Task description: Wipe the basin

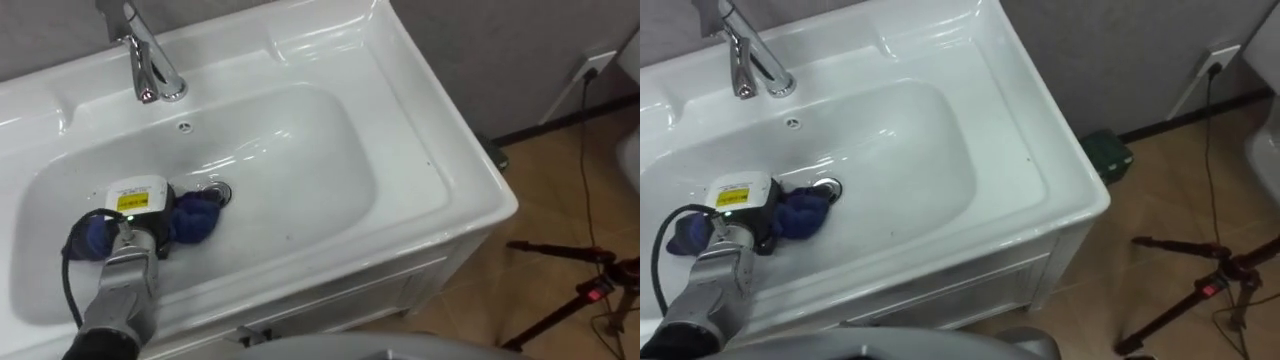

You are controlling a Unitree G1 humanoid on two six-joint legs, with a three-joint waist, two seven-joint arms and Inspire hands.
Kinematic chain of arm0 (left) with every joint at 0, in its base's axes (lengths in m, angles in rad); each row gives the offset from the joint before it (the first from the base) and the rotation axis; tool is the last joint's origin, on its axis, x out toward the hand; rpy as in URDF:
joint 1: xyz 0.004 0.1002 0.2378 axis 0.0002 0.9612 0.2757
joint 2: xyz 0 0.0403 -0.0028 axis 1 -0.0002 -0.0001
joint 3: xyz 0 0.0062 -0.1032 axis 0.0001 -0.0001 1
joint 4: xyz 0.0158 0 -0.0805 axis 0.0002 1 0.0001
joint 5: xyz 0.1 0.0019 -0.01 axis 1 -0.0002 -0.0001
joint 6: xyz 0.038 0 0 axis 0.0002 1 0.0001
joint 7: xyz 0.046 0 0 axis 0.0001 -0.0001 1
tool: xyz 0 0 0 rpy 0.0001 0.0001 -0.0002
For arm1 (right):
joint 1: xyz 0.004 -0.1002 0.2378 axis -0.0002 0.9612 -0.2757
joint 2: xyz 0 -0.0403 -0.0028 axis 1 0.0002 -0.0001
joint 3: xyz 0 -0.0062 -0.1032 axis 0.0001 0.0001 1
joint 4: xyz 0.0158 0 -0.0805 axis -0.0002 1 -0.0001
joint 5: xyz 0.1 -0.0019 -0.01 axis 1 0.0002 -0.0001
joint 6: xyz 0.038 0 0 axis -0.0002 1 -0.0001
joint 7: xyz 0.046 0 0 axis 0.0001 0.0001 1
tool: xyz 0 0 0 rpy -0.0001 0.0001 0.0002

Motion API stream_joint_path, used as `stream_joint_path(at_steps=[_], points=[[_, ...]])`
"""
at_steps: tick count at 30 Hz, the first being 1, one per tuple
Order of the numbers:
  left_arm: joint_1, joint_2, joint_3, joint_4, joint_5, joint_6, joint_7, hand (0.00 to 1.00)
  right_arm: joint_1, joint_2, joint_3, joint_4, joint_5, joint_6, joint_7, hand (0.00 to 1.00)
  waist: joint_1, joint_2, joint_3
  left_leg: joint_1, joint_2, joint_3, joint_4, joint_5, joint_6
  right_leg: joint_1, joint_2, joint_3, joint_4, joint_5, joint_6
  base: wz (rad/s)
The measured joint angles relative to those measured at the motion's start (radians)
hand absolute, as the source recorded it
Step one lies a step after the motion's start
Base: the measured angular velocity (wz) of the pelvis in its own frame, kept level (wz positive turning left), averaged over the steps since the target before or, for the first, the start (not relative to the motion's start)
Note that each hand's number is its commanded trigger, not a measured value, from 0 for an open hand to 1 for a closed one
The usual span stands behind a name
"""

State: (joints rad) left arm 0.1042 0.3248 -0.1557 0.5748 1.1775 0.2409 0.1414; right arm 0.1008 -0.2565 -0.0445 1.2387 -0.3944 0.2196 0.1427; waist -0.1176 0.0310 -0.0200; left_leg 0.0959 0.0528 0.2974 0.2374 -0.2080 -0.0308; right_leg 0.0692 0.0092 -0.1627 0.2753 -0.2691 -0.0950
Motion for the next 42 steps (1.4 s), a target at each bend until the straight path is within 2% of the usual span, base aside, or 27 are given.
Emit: stream_joint_path(at_steps=[3,9,14,16,18,22,26,28,33,42], points=[[0.004,0.000,0.022,0.027,0.000,0.000,0.003,1.00,0.000,-0.021,-0.027,0.002,0.005,-0.002,-0.002,0.00,0.016,0.017,-0.0038,0.003,0.001,-0.001,0.000,0.000,0.000,0.000,0.000,0.001,0.002,0.000,-0.001,-0.06],[0.007,0.007,0.080,0.057,0.003,0.000,-0.001,1.00,-0.003,-0.053,-0.068,0.001,0.034,-0.016,-0.019,0.00,0.047,0.039,-0.0007,0.002,0.002,-0.002,0.001,0.001,-0.002,-0.002,0.000,-0.004,0.010,-0.005,-0.008,0.01],[0.008,0.026,0.087,0.058,0.004,-0.001,-0.018,1.00,-0.003,-0.063,-0.071,-0.009,0.034,-0.015,-0.021,0.00,0.059,0.043,0.0000,-0.015,0.003,-0.021,0.021,0.001,-0.003,-0.020,-0.003,-0.005,0.039,-0.021,-0.016,0.01],[0.010,0.044,0.088,0.058,0.002,-0.001,-0.029,1.00,-0.002,-0.065,-0.072,-0.015,0.037,-0.014,-0.026,0.00,0.063,0.044,0.0001,-0.024,0.003,-0.043,0.029,0.002,-0.003,-0.018,-0.003,-0.016,0.040,-0.024,-0.021,0.07],[0.009,0.049,0.090,0.053,0.002,-0.001,-0.036,1.00,-0.003,-0.066,-0.073,-0.016,0.046,-0.012,-0.033,0.00,0.072,0.047,-0.0011,-0.029,0.003,-0.058,0.038,0.002,-0.003,-0.019,-0.002,-0.018,0.041,-0.026,-0.024,0.10],[0.008,0.051,0.105,0.046,0.002,-0.002,-0.048,1.00,-0.007,-0.066,-0.067,-0.022,0.071,-0.022,-0.043,0.00,0.096,0.051,-0.0028,-0.040,0.003,-0.063,0.039,0.004,-0.007,-0.041,-0.004,-0.019,0.067,-0.037,-0.031,0.01],[0.011,0.052,0.144,0.030,0.002,-0.003,-0.069,1.00,-0.004,-0.067,-0.067,-0.029,0.070,-0.022,-0.046,0.00,0.098,0.050,-0.0023,-0.052,0.003,-0.067,0.042,0.004,-0.007,-0.056,-0.006,-0.026,0.085,-0.047,-0.038,0.05],[0.012,0.053,0.161,0.034,0.001,-0.004,-0.080,1.00,-0.001,-0.068,-0.068,-0.028,0.069,-0.022,-0.055,0.00,0.098,0.050,-0.0018,-0.069,0.004,-0.088,0.074,0.004,-0.007,-0.050,-0.006,-0.031,0.085,-0.048,-0.041,0.00],[0.022,0.054,0.189,0.040,-0.007,-0.006,-0.066,1.00,-0.001,-0.070,-0.069,-0.027,0.067,-0.023,-0.067,0.00,0.102,0.050,-0.0017,-0.076,0.008,-0.099,0.091,0.004,-0.007,-0.048,-0.006,-0.047,0.086,-0.050,-0.044,-0.01],[0.021,0.054,0.192,0.034,-0.007,-0.006,-0.069,1.00,-0.002,-0.070,-0.069,-0.030,0.062,-0.027,-0.068,0.00,0.100,0.051,-0.0017,-0.086,0.008,-0.109,0.105,0.004,-0.007,-0.049,-0.009,-0.060,0.088,-0.052,-0.047,0.02]])
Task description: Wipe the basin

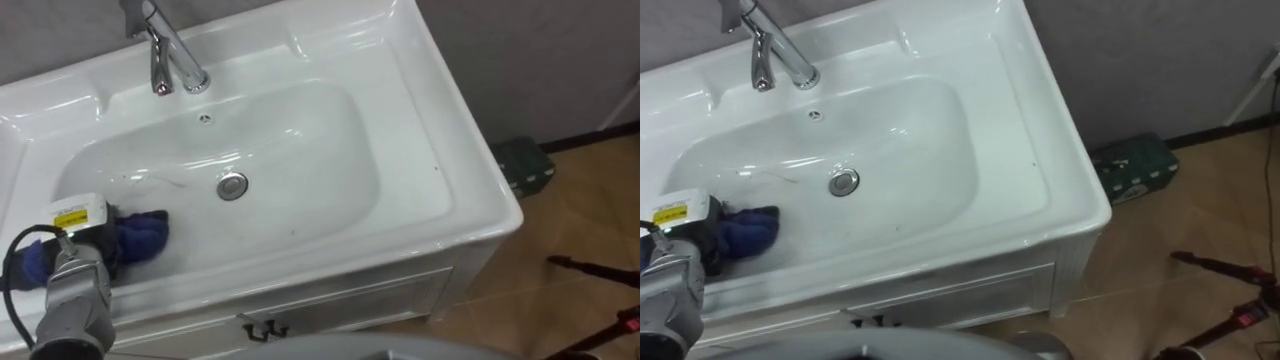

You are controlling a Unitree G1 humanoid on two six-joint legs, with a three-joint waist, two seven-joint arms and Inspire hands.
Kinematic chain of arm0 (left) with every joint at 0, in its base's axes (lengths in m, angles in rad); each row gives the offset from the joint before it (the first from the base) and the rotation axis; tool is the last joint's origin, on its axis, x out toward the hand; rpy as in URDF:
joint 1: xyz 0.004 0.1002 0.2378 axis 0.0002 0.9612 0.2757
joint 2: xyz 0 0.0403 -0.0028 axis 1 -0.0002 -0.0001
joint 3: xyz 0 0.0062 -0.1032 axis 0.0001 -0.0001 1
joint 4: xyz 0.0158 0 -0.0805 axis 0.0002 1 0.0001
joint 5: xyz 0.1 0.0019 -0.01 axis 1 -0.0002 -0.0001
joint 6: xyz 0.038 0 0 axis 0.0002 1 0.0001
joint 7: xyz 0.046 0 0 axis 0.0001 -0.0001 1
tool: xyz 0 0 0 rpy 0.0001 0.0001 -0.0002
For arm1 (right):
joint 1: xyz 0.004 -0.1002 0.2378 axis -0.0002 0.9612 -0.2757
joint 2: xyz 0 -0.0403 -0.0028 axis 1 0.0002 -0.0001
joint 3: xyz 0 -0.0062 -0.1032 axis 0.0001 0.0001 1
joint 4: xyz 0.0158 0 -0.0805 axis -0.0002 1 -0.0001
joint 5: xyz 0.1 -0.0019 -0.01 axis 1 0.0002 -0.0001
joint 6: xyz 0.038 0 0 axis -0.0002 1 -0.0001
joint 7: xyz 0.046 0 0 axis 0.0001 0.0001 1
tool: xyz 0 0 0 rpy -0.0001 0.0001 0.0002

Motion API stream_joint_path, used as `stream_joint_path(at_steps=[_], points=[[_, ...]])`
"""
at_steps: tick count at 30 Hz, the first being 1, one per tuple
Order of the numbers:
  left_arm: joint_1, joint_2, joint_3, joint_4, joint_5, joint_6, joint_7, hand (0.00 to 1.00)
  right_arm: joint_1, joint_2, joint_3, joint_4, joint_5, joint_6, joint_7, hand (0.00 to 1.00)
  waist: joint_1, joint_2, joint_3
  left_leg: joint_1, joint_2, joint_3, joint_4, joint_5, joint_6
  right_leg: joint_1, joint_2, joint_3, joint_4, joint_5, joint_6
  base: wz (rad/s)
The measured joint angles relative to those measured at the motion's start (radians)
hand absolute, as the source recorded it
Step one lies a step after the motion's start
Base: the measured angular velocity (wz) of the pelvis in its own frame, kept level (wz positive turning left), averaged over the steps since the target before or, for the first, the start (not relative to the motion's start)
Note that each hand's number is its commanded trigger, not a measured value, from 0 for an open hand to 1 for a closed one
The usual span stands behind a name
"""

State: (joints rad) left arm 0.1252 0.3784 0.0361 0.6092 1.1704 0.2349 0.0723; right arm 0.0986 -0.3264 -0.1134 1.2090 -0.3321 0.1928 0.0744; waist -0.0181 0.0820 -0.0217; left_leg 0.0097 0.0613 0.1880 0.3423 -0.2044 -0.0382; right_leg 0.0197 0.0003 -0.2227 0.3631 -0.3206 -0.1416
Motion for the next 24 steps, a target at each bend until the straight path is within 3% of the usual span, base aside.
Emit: stream_joint_path(at_steps=[9,14,15,17,21,24], points=[[-0.019,0.000,0.009,-0.012,-0.003,0.000,-0.018,1.00,0.002,-0.003,-0.008,0.000,0.036,-0.019,-0.007,0.00,-0.001,0.001,0.0016,0.000,0.000,-0.002,0.000,0.000,0.000,0.002,0.000,-0.003,-0.001,0.000,0.000,0.01],[-0.019,0.000,0.038,-0.058,-0.071,-0.002,-0.015,1.00,0.005,-0.003,-0.008,0.000,0.067,-0.038,-0.008,0.00,-0.006,0.001,0.0103,-0.019,-0.001,-0.017,0.002,0.000,0.000,-0.004,-0.003,-0.028,-0.003,0.000,0.000,0.16],[-0.018,0.000,0.054,-0.085,-0.077,-0.003,-0.015,1.00,0.005,-0.003,-0.008,0.000,0.067,-0.039,-0.007,0.00,0.000,0.000,0.0153,-0.027,-0.002,-0.029,0.003,0.000,0.000,-0.012,-0.003,-0.032,-0.002,0.000,0.000,0.20],[-0.017,0.000,0.083,-0.117,-0.091,-0.004,-0.011,1.00,0.004,-0.002,-0.007,-0.002,0.071,-0.043,-0.007,0.00,-0.002,0.002,0.0161,-0.042,-0.003,-0.038,0.008,0.000,0.000,-0.022,-0.005,-0.049,-0.001,0.000,0.000,0.27],[-0.019,0.000,0.105,-0.152,-0.180,-0.041,0.049,1.00,0.023,0.000,0.016,0.003,0.109,-0.072,-0.010,0.00,0.020,-0.005,0.0245,-0.053,-0.004,-0.053,0.022,-0.001,-0.002,-0.017,-0.008,-0.065,-0.001,0.000,0.000,0.13],[-0.019,-0.001,0.119,-0.199,-0.179,-0.072,0.091,1.00,0.016,0.003,0.048,0.036,0.116,-0.097,-0.009,0.00,0.026,-0.013,0.0274,-0.054,-0.004,-0.054,0.023,-0.001,-0.002,-0.016,-0.009,-0.073,0.000,0.000,0.000,0.10]])
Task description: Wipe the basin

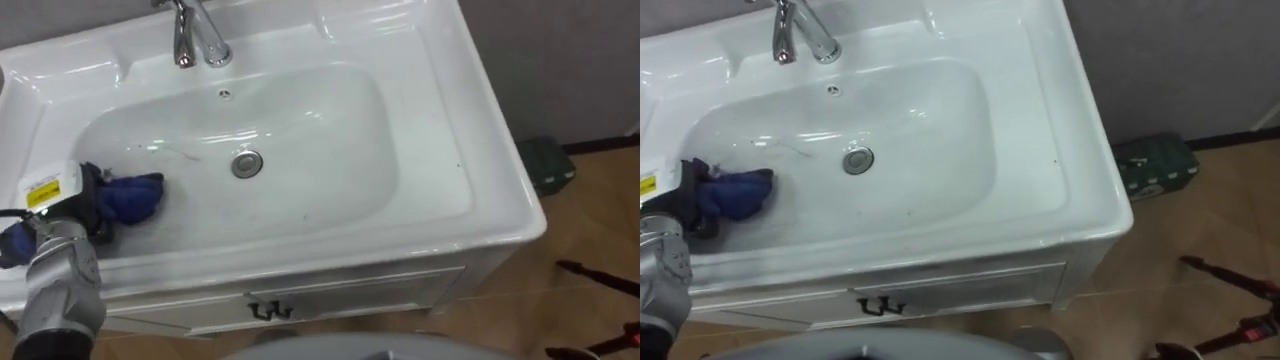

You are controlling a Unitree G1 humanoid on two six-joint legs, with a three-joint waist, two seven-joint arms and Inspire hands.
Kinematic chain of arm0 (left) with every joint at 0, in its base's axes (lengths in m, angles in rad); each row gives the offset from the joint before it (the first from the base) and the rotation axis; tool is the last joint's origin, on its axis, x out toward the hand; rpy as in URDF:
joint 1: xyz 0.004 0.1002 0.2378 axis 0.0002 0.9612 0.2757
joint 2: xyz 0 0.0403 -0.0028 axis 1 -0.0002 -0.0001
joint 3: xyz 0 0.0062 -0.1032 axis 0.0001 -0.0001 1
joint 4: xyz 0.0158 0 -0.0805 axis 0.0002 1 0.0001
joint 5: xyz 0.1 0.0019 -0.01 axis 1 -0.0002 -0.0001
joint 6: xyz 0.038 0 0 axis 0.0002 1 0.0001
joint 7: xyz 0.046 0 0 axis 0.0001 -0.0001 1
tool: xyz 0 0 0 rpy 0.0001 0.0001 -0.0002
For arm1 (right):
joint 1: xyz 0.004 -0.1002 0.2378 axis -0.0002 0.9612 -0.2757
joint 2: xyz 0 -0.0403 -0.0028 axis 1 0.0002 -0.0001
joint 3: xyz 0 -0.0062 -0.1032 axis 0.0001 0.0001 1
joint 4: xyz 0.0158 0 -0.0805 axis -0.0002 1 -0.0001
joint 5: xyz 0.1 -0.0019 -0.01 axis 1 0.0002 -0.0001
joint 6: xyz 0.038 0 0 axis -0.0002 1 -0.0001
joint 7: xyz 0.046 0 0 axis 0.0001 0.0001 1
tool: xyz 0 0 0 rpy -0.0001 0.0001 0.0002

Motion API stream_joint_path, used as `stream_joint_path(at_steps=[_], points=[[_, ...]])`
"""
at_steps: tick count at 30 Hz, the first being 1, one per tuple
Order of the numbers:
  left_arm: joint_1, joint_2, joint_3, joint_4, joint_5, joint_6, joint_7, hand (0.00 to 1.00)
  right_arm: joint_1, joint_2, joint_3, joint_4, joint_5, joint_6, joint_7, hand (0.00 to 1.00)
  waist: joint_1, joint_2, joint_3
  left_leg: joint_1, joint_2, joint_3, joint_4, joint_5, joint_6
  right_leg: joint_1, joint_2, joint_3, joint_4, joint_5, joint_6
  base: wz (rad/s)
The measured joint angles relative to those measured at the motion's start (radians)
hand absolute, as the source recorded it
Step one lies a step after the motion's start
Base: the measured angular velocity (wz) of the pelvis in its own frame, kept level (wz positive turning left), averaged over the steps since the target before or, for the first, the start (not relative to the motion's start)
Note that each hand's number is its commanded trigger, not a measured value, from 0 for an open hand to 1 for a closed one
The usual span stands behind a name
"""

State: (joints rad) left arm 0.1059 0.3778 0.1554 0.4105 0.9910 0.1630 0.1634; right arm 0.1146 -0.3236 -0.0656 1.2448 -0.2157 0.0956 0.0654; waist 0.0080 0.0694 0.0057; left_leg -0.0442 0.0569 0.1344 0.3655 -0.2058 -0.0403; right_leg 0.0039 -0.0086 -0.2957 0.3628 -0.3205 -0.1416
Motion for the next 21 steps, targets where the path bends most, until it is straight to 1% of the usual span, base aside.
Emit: stream_joint_path(at_steps=[1,2,4,6,8,9,11,12,13,15,16,19,21], points=[[0.000,-0.001,0.000,-0.033,-0.001,-0.004,0.018,1.00,0.000,0.005,0.006,0.003,0.003,-0.001,0.000,0.00,0.000,-0.006,0.0033,-0.001,0.000,-0.001,0.001,0.000,0.000,0.002,-0.001,-0.007,-0.001,0.000,0.000,0.14],[0.000,-0.001,0.000,-0.049,-0.001,-0.010,0.028,1.00,0.000,0.008,0.007,0.005,0.004,-0.005,0.000,0.00,0.001,-0.008,0.0048,-0.002,0.000,-0.002,0.001,0.000,0.000,0.003,-0.001,-0.009,-0.001,0.000,0.000,0.13],[0.000,-0.002,0.000,-0.112,-0.013,-0.035,0.066,1.00,0.001,0.012,0.007,0.022,0.015,-0.019,0.000,0.00,-0.001,-0.015,0.0037,-0.011,0.000,-0.007,0.009,0.000,0.000,0.000,-0.001,-0.012,-0.002,0.000,0.000,0.06],[0.000,-0.007,0.000,-0.154,-0.019,-0.054,0.102,1.00,-0.004,0.012,0.008,0.022,0.015,-0.021,-0.002,0.00,0.000,-0.017,0.0027,-0.014,0.000,-0.007,0.015,-0.001,-0.001,-0.001,-0.001,-0.012,-0.002,0.001,0.001,0.00],[0.000,-0.008,-0.001,-0.182,-0.026,-0.073,0.136,1.00,-0.004,0.012,0.025,0.026,0.014,-0.022,-0.006,0.00,-0.009,-0.017,0.0005,-0.013,0.001,-0.006,0.016,-0.003,-0.003,0.000,-0.001,-0.012,-0.002,0.002,0.002,0.00],[0.000,-0.012,-0.001,-0.197,-0.046,-0.083,0.162,1.00,-0.005,0.014,0.038,0.028,0.013,-0.022,-0.009,0.00,-0.021,-0.020,-0.0003,-0.011,0.001,-0.005,0.014,-0.003,-0.003,0.001,-0.001,-0.013,-0.002,0.002,0.003,0.00],[0.000,-0.019,-0.001,-0.204,-0.045,-0.091,0.199,1.00,-0.005,0.024,0.044,0.028,0.009,-0.023,-0.010,0.00,-0.029,-0.019,-0.0009,-0.004,0.002,0.002,0.009,-0.003,-0.003,0.005,-0.001,-0.009,-0.002,0.003,0.003,-0.05],[0.000,-0.023,-0.001,-0.203,-0.045,-0.100,0.215,1.00,-0.002,0.031,0.045,0.031,0.008,-0.024,-0.009,0.00,-0.034,-0.021,0.0004,0.006,0.001,0.002,0.008,-0.003,-0.003,0.013,-0.001,-0.006,-0.004,0.003,0.003,-0.11],[-0.003,-0.031,-0.001,-0.203,-0.045,-0.106,0.235,1.00,0.004,0.037,0.045,0.031,0.008,-0.025,-0.008,0.00,-0.040,-0.021,0.0001,0.012,0.001,0.002,0.008,-0.003,-0.003,0.018,-0.001,-0.004,-0.006,0.003,0.003,-0.10],[-0.007,-0.038,-0.001,-0.204,-0.047,-0.118,0.267,1.00,0.006,0.046,0.046,0.032,0.009,-0.026,-0.008,0.00,-0.045,-0.019,0.0007,0.016,0.000,0.002,0.003,-0.003,-0.003,0.018,0.000,0.000,-0.006,0.003,0.003,-0.05],[-0.012,-0.038,-0.001,-0.205,-0.049,-0.124,0.278,1.00,0.005,0.050,0.046,0.040,0.009,-0.031,-0.008,0.00,-0.054,-0.019,0.0009,0.017,0.000,-0.001,0.001,-0.003,-0.003,0.018,0.000,0.000,-0.006,0.003,0.003,0.00],[-0.034,-0.039,-0.001,-0.205,-0.067,-0.127,0.312,1.00,0.010,0.055,0.047,0.044,0.012,-0.031,-0.011,0.00,-0.056,-0.014,0.0013,0.022,0.000,0.000,-0.005,-0.003,-0.003,0.019,0.000,0.001,-0.005,0.003,0.003,-0.01],[-0.037,-0.039,-0.001,-0.205,-0.076,-0.130,0.329,1.00,0.026,0.055,0.054,0.042,0.014,-0.031,-0.016,0.00,-0.055,-0.012,0.0019,0.028,0.000,0.001,-0.005,-0.003,-0.003,0.023,0.000,0.006,-0.006,0.003,0.003,-0.07]])
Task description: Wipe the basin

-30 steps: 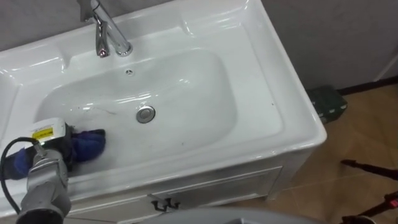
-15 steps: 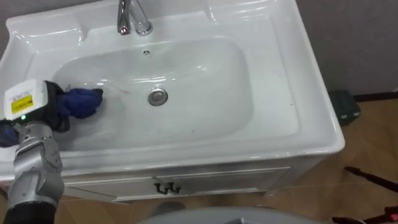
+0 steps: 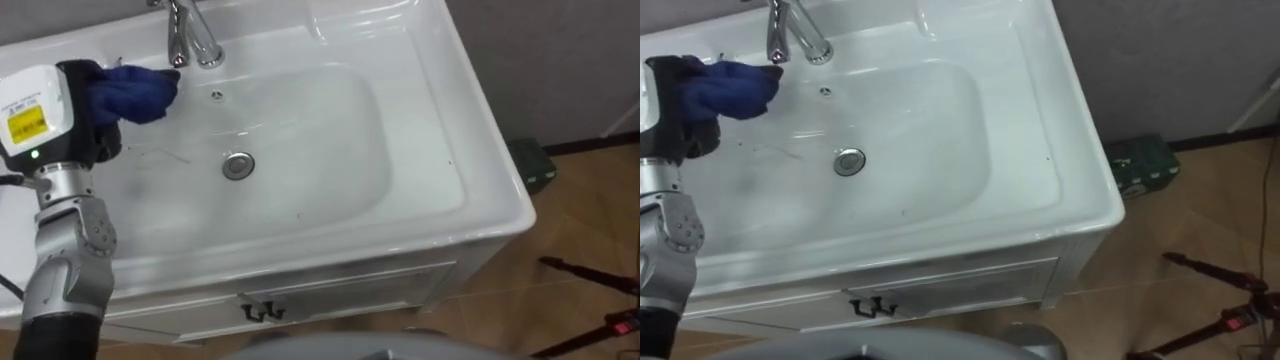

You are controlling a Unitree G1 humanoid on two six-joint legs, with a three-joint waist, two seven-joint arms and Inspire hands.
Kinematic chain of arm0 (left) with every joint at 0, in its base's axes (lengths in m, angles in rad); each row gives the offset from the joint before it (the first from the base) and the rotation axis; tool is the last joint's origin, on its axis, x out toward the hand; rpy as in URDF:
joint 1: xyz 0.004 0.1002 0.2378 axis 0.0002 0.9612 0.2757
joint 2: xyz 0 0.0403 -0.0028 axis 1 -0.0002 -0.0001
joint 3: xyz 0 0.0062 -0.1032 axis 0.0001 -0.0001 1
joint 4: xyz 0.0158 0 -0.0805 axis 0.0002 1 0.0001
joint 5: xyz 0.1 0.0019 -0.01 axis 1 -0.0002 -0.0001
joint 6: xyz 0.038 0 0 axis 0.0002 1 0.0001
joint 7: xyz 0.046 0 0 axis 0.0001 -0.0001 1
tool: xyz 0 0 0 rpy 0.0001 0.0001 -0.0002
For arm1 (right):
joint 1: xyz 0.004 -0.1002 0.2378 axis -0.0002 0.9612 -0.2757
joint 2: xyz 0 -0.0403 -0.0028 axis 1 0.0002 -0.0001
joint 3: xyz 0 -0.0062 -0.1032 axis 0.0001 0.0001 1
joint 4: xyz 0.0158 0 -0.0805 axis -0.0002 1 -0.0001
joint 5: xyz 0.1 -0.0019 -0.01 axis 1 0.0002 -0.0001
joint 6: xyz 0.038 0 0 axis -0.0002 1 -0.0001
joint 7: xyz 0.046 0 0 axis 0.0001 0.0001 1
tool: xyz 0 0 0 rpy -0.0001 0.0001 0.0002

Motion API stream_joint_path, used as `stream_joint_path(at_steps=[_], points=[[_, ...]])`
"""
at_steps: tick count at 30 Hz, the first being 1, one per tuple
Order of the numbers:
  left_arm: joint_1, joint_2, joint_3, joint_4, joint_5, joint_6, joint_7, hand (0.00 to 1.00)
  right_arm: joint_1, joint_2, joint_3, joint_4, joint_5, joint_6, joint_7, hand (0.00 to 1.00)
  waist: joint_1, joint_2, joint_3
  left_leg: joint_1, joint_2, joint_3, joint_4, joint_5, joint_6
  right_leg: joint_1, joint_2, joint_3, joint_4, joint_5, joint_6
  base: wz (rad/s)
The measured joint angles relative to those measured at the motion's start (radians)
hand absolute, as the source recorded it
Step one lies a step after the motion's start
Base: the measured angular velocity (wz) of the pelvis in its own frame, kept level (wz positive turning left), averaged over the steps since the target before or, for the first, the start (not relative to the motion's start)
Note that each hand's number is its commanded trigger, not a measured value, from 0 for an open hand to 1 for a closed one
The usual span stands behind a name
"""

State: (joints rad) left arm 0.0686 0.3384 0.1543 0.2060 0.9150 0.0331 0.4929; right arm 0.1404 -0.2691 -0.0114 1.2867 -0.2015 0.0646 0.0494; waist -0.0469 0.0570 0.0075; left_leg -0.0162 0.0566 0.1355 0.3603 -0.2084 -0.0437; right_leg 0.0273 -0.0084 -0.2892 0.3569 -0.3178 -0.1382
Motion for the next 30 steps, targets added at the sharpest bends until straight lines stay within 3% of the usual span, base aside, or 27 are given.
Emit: stream_joint_path(at_steps=[8,14,18,24,30], points=[[0.001,0.001,0.006,0.005,-0.029,-0.006,0.026,1.00,0.036,0.002,0.011,-0.004,0.009,0.003,-0.002,0.00,0.024,0.008,0.0001,0.029,-0.001,0.001,-0.027,0.000,0.000,0.014,0.006,0.022,-0.012,0.001,-0.001,-0.09],[0.013,0.002,0.085,0.063,-0.058,-0.006,0.041,1.00,0.037,0.000,0.009,-0.012,0.006,0.020,0.000,0.00,0.033,0.013,-0.0054,0.038,-0.001,0.001,-0.037,0.000,0.000,0.015,0.008,0.035,-0.015,0.001,-0.001,-0.06],[0.013,0.003,0.120,0.117,-0.058,0.015,0.043,1.00,0.039,0.000,0.010,-0.012,0.004,0.023,0.015,0.00,0.051,0.012,-0.0065,0.036,-0.001,0.000,-0.035,-0.001,-0.001,0.017,0.008,0.031,-0.017,0.001,-0.001,0.03],[0.027,0.004,0.131,0.148,-0.048,0.049,0.043,1.00,0.044,-0.004,0.008,-0.018,-0.009,0.026,0.038,0.00,0.084,0.009,-0.0148,0.026,0.000,-0.002,-0.021,-0.003,-0.004,0.030,0.009,0.008,-0.032,0.003,0.001,0.12],[0.036,0.005,0.191,0.190,-0.049,0.072,0.043,1.00,0.040,-0.005,-0.013,-0.045,-0.009,0.025,0.039,0.00,0.083,0.013,-0.0118,0.028,-0.001,-0.010,-0.023,-0.003,-0.005,0.042,0.009,-0.013,-0.041,0.003,0.001,0.11]])
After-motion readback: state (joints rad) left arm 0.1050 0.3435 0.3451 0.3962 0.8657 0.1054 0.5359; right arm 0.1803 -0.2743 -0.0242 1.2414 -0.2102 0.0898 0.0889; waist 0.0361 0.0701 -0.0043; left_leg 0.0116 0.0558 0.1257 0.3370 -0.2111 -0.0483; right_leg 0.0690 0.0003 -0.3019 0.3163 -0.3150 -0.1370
